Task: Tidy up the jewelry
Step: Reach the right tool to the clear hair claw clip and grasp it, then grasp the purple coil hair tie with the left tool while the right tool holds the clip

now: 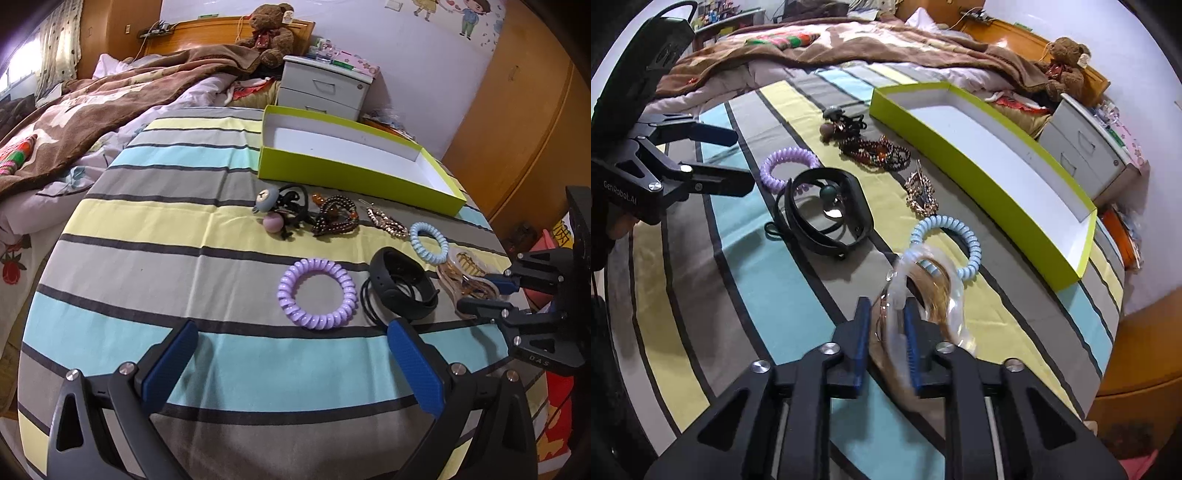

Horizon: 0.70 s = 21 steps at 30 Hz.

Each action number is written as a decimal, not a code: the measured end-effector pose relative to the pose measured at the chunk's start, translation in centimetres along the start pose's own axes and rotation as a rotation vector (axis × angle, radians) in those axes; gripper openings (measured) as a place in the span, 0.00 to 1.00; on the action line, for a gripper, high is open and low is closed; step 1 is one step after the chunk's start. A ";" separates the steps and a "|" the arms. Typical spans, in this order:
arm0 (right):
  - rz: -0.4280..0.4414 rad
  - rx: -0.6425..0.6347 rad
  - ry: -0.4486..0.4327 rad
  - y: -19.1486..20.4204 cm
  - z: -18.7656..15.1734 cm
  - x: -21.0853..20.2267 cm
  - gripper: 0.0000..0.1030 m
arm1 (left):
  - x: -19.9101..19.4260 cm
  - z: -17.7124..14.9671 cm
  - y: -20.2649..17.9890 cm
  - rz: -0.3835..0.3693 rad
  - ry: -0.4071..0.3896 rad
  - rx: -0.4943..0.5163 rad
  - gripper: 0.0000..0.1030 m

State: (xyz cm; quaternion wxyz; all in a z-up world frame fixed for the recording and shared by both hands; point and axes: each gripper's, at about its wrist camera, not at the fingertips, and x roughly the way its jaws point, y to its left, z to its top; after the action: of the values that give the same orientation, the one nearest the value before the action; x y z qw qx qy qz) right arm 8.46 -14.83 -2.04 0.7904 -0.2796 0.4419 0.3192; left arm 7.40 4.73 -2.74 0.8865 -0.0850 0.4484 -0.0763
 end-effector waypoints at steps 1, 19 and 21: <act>-0.002 0.014 -0.006 0.0 -0.1 -0.1 0.14 | 0.0 0.0 0.0 -0.007 0.001 0.005 1.00; -0.130 0.303 -0.181 -0.7 -4.1 -5.5 0.13 | -1.2 1.0 -2.6 -0.038 -0.034 0.072 0.95; -0.137 0.323 -0.194 -0.8 -4.5 -6.1 0.13 | -1.0 1.2 -2.3 -0.003 -0.039 0.069 0.95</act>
State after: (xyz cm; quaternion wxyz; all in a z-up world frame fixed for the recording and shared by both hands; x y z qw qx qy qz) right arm 4.24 -20.20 1.35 0.8836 -0.1467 0.3892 0.2151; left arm 7.68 2.78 -0.74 0.8973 -0.0566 0.4281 -0.0915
